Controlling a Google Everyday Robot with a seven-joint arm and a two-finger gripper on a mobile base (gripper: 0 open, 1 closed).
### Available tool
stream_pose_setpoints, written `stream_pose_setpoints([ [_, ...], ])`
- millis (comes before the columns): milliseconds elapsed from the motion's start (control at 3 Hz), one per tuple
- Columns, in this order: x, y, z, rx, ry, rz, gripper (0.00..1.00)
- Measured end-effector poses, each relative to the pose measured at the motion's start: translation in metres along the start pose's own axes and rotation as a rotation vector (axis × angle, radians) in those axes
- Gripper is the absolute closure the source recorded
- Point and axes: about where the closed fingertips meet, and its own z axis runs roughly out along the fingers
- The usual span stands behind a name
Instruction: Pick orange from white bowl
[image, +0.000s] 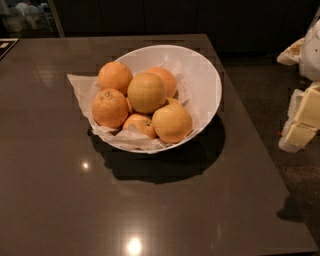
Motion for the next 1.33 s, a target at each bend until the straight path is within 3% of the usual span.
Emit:
stream_pose_setpoints([
  [333, 0.000, 0.000, 0.000, 0.000, 0.000, 0.000, 0.00],
  [1000, -0.033, -0.001, 0.004, -0.015, 0.091, -0.019, 0.00],
  [1333, -0.035, -0.001, 0.004, -0.014, 0.096, -0.021, 0.00],
])
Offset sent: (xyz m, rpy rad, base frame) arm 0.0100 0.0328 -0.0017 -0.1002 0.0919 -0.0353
